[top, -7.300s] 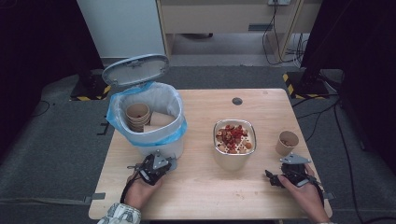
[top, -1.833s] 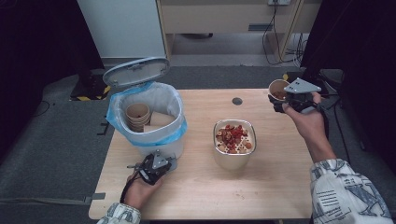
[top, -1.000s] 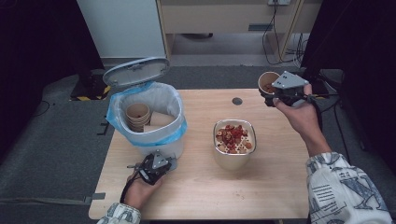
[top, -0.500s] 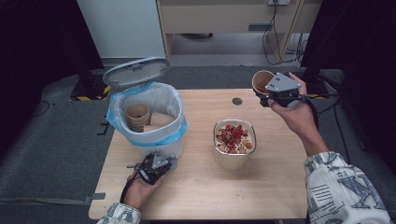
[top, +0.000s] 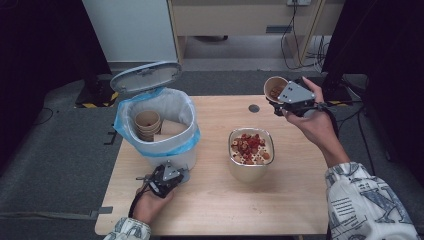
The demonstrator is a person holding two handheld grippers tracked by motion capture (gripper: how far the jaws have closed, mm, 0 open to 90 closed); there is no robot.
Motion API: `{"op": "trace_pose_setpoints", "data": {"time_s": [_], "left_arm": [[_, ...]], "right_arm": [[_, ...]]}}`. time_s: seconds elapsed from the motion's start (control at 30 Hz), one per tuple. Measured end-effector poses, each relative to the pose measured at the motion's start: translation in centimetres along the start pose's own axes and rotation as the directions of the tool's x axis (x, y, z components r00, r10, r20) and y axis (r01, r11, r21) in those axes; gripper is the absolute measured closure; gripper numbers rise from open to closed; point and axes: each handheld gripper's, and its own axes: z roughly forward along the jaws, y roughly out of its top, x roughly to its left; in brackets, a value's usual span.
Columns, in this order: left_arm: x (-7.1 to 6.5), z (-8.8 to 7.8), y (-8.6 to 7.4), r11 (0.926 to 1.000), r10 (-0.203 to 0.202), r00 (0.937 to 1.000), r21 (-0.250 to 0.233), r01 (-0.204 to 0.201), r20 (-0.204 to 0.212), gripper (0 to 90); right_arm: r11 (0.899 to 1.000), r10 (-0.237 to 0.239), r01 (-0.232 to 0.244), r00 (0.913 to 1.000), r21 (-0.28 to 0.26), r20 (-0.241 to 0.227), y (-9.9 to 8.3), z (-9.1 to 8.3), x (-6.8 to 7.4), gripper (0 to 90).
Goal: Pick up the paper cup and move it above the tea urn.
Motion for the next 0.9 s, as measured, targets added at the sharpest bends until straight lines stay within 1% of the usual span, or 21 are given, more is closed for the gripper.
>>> {"op": "trace_pose_setpoints", "data": {"time_s": [0.1,0.17,0.23,0.3,0.53,0.9], "left_arm": [[-0.01,0.0,0.0,1.0,0.001,1.0,0.0,-0.001,-0.001,89.6],[0.03,0.02,-0.02,1.0,-0.002,1.0,-0.003,0.002,0.002,89.6],[0.03,0.02,-0.02,1.0,-0.002,1.0,-0.003,0.002,0.003,89.6],[0.03,0.02,-0.02,1.0,-0.003,1.0,-0.003,0.003,0.002,89.6],[0.04,0.01,-0.03,1.0,-0.003,1.0,-0.003,0.003,0.002,89.6],[0.05,0.01,-0.04,1.0,-0.005,1.0,-0.004,0.005,0.003,89.6]], "right_arm": [[1.0,-0.01,0.01,1.0,0.008,0.001,0.05,0.05,0.04,29.8],[1.0,-0.005,0.005,0.9999,0.019,0.01,0.01,0.11,-0.12,29.8],[1.0,-0.006,0.005,1.0,0.018,0.006,0.06,0.15,-0.06,29.8],[1.0,-0.019,0.019,0.9998,0.011,-0.01,0.41,0.32,0.35,29.7],[0.999,-0.047,0.047,0.9988,0.019,-0.013,0.74,0.42,0.51,29.5],[0.998,-0.065,0.065,0.9979,0.025,-0.009,0.78,0.03,0.4,29.5]]}}
